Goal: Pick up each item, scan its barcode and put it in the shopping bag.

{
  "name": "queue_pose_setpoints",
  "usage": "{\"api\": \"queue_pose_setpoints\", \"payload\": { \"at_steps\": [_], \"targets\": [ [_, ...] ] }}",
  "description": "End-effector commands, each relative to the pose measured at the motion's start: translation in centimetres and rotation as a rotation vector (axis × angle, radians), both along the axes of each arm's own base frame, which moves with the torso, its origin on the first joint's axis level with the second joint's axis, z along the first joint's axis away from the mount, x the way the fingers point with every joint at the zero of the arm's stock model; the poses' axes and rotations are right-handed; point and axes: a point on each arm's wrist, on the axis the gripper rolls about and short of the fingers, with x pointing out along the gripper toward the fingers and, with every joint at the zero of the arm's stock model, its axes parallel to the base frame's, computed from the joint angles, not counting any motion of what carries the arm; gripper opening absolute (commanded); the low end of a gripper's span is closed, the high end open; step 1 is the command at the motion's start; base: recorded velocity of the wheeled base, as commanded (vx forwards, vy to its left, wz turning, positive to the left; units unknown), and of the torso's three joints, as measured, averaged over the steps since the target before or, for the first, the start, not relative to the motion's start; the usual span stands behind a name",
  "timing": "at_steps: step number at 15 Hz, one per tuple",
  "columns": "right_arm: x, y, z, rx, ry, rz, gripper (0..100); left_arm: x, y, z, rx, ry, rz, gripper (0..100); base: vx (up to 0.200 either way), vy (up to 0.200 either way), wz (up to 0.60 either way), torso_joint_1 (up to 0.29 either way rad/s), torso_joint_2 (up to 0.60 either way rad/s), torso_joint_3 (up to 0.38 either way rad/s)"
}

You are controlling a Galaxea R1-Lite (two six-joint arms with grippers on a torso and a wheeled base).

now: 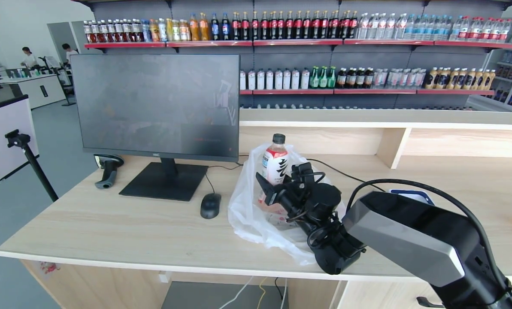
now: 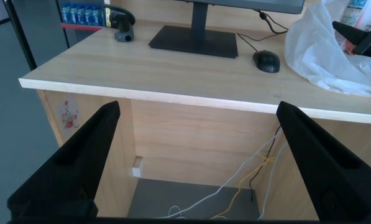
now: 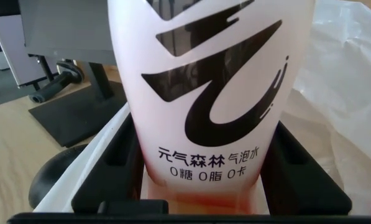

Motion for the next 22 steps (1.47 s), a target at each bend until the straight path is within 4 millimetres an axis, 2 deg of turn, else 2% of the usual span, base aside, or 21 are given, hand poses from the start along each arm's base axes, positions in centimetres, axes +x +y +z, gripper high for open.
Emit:
{"api": "queue_pose_setpoints", "payload": {
  "at_steps": [1,7,20,21,22],
  "targets": [
    [0.02,0.0,-0.5,-0.008,0.01,0.001,0,0.0,0.0,0.0,-0.001,-0.001,0.0,100,0.0,0.0,0.0,0.0,0.0,0.0],
    [0.3,-0.34,-1.12,-0.041,0.004,-0.016,0,0.0,0.0,0.0,-0.001,-0.001,0.0,100,0.0,0.0,0.0,0.0,0.0,0.0],
    [0.46,-0.41,-0.96,-0.051,-0.011,-0.023,0,0.0,0.0,-0.01,0.001,0.001,0.0,100,0.0,0.0,0.0,0.0,0.0,0.0],
    [0.46,-0.41,-0.96,-0.051,-0.011,-0.023,100,0.0,0.0,-0.01,0.001,0.001,0.0,100,0.0,0.0,0.0,0.0,0.0,0.0],
    [0.45,-0.41,-0.89,-0.05,-0.013,-0.023,100,0.0,0.0,-0.01,0.003,0.001,0.0,100,0.0,0.0,0.0,0.0,0.0,0.0]
  ]
}}
